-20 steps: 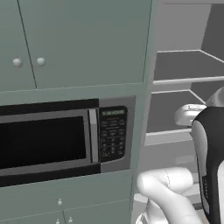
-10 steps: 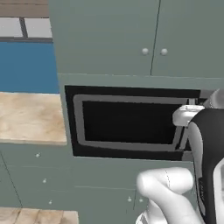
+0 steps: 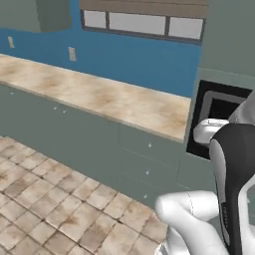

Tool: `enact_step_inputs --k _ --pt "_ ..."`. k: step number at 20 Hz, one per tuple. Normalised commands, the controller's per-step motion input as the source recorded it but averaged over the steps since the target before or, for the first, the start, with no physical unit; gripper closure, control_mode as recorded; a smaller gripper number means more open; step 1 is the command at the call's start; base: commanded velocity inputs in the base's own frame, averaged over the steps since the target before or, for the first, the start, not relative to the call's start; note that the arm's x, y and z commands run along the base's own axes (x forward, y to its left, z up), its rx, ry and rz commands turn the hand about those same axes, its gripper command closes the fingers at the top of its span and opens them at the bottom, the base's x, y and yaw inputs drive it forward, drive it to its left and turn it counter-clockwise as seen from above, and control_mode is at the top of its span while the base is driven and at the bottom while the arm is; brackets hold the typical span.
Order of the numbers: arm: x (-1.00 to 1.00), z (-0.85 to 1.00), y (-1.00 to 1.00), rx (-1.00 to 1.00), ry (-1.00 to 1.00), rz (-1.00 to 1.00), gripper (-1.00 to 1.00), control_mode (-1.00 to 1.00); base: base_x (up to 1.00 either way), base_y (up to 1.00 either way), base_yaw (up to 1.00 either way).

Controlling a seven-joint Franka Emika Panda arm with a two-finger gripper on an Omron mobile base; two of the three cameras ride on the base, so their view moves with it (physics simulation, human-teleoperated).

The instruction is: Open the fridge, remove the apple, lemon, and steak, and place them on any counter.

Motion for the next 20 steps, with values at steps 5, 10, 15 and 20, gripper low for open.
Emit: enact_step_inputs --k 5,10,15,20 --pt "0.00 0.00 0.00 0.00 0.00 0.00 1.00 1.00 0.00 0.62 0.76" --pt "0.00 0.00 0.00 0.00 0.00 0.00 1.00 1.00 0.43 0.28 0.71" --pt "0.00 0.00 0.00 0.00 0.00 0.00 1.00 1.00 0.34 0.00 0.86" --pt "0.00 0.00 0.00 0.00 0.00 0.00 1.00 1.00 0.03 0.00 0.99"
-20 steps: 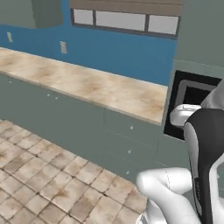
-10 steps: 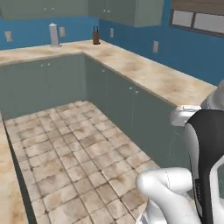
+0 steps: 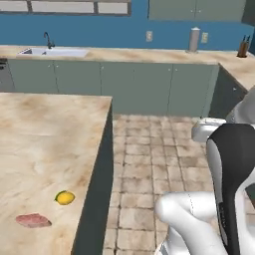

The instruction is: Open the fridge, remove the apple, lemon, and steak, and place them on any counter.

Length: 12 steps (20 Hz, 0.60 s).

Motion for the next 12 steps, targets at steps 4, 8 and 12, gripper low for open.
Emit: enact_step_inputs --k 4,8,12 --pt "0.00 0.00 0.00 0.00 0.00 0.00 1.00 1.00 0.03 0.00 1.00" --pt "0.00 0.00 0.00 0.00 0.00 0.00 1.00 1.00 0.01 0.00 1.00" --pt "0.00 0.00 0.00 0.00 0.00 0.00 1.00 1.00 0.11 0.00 0.87"
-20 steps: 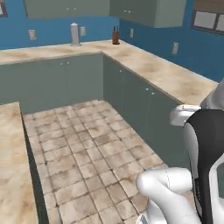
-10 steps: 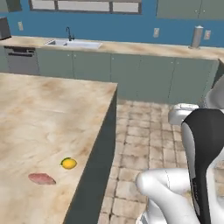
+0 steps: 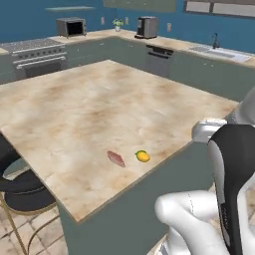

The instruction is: Open the fridge, remove the apple, lemon, and steak, and place them on any counter.

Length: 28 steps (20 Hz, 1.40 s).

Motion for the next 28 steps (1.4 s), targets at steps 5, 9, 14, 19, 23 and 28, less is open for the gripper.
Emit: enact_step_inputs --k 5,9,14,19,23,28 --pt "0.00 0.00 0.00 0.00 0.00 0.00 1.00 1.00 0.52 0.00 0.74" --pt "0.00 0.00 0.00 0.00 0.00 0.00 1.00 1.00 0.82 0.00 0.37" --pt "0.00 0.00 0.00 0.00 0.00 0.00 1.00 1.00 0.74 -0.07 0.21" --pt "0.00 0.00 0.00 0.00 0.00 0.00 1.00 1.00 0.08 -0.01 0.00" --pt "0.00 0.00 0.00 0.00 0.00 0.00 1.00 1.00 0.00 0.00 0.00" --pt "0.17 -0.18 0.00 0.00 0.09 0.02 1.00 -1.00 0.08 0.00 0.00"
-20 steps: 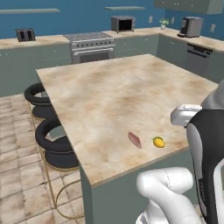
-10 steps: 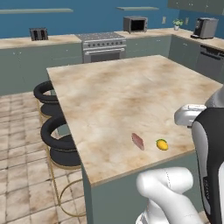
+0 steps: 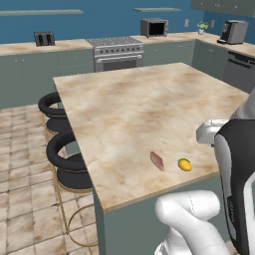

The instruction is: Open the fridge, remove the apple, lemon, and steak, and place them on any counter.

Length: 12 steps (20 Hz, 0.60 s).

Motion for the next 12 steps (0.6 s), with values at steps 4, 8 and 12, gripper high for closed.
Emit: enact_step_inputs --k 4,8,12 --pt "0.90 -0.70 0.02 0.00 0.44 0.27 1.00 -1.00 0.00 0.00 0.00" --pt "0.99 -0.86 0.43 -0.01 0.46 0.35 1.00 -1.00 0.00 0.00 0.00" --pt "0.99 -0.98 0.46 0.00 0.31 0.32 1.00 -1.00 0.00 0.00 0.00"
